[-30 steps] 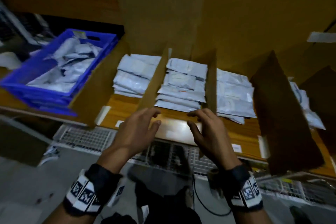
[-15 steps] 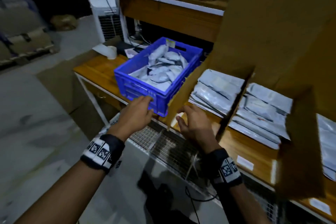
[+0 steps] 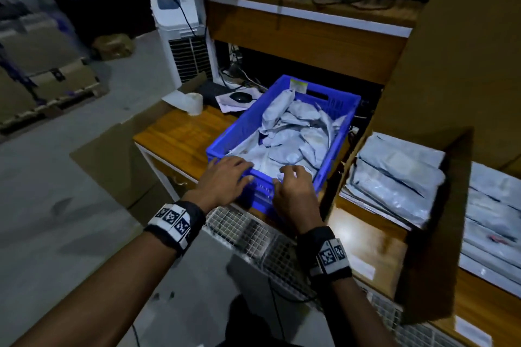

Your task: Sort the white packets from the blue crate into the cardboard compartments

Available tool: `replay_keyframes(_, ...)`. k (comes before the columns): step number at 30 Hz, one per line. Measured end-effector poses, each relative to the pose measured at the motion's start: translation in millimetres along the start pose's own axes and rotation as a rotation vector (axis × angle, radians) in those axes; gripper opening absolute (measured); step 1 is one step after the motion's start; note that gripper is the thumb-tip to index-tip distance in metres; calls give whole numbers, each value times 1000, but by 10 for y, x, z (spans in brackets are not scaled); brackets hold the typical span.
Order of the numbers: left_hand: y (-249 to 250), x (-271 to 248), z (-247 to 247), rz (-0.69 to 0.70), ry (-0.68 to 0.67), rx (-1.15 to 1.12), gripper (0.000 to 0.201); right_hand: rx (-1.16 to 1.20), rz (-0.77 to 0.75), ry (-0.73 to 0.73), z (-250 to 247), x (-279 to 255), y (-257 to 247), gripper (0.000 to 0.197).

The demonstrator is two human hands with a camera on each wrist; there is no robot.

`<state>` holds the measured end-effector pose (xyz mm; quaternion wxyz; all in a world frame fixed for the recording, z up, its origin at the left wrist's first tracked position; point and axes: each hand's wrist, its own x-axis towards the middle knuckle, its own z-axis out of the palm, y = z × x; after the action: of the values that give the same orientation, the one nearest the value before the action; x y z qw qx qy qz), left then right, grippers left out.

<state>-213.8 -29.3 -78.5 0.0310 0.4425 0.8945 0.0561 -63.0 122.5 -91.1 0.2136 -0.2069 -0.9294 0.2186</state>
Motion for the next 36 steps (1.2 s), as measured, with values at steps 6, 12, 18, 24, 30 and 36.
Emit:
replay_keyframes(6,-314,247,-28,166,42,-91,35,-244,176,-122,268,271,56,62)
replay_keyframes(12,-529,730,-60,318,-172,-126,32,-345,398,-77,384,550,158,51)
replay_keyframes(18,-532,1402,-188,494,-492,84,38,-464,530,-114,403,723,187,55)
replay_keyframes(24,-95,2019,-455,552,-487,74,21,-524,551,-57,408,744,152,44)
replay_keyframes(30,259,2224,-380,503,-433,181,43,-530,539,-55,424,741,168,40)
replay_keyframes(36,434,2292,-51,492,-412,242,73,-493,521,-68,462,733,256,43)
